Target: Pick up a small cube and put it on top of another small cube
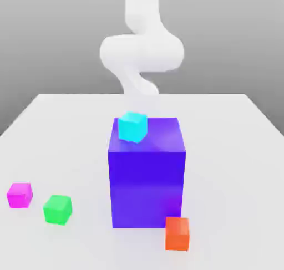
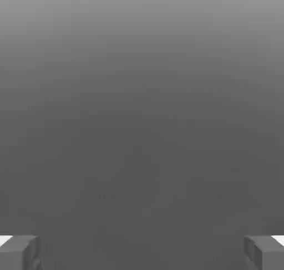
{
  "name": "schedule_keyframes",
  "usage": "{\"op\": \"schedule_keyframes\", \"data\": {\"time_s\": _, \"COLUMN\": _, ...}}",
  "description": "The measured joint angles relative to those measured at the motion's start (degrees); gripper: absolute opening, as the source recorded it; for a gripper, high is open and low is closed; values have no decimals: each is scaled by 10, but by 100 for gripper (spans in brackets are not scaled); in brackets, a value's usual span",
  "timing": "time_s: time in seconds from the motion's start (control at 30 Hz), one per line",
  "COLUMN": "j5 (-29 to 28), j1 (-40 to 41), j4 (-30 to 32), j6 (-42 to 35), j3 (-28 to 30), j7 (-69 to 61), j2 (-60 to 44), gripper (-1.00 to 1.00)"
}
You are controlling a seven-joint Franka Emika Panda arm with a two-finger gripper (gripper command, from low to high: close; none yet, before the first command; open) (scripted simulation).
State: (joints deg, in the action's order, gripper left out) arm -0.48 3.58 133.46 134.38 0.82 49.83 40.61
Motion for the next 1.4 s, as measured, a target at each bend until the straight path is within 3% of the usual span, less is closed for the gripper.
{"op": "schedule_keyframes", "data": {"time_s": 0.53, "j5": -5, "j1": 194, "j4": 108, "j6": 167, "j3": 102, "j7": 237, "j2": -335, "gripper": 0}}
{"op": "schedule_keyframes", "data": {"time_s": 0.77, "j5": 63, "j1": 279, "j4": 154, "j6": 238, "j3": 138, "j7": 289, "j2": -484, "gripper": 0}}
{"op": "schedule_keyframes", "data": {"time_s": 0.97, "j5": 141, "j1": 337, "j4": 139, "j6": 327, "j3": 81, "j7": 247, "j2": -609, "gripper": 0}}
{"op": "schedule_keyframes", "data": {"time_s": 1.0, "j5": 147, "j1": 344, "j4": 136, "j6": 338, "j3": 71, "j7": 242, "j2": -623, "gripper": -100}}
{"op": "schedule_keyframes", "data": {"time_s": 1.23, "j5": 145, "j1": 346, "j4": 136, "j6": 339, "j3": 70, "j7": 244, "j2": -623, "gripper": -100}}
{"op": "schedule_keyframes", "data": {"time_s": 1.4, "j5": 86, "j1": 316, "j4": 156, "j6": 269, "j3": 113, "j7": 288, "j2": -532, "gripper": -100}}
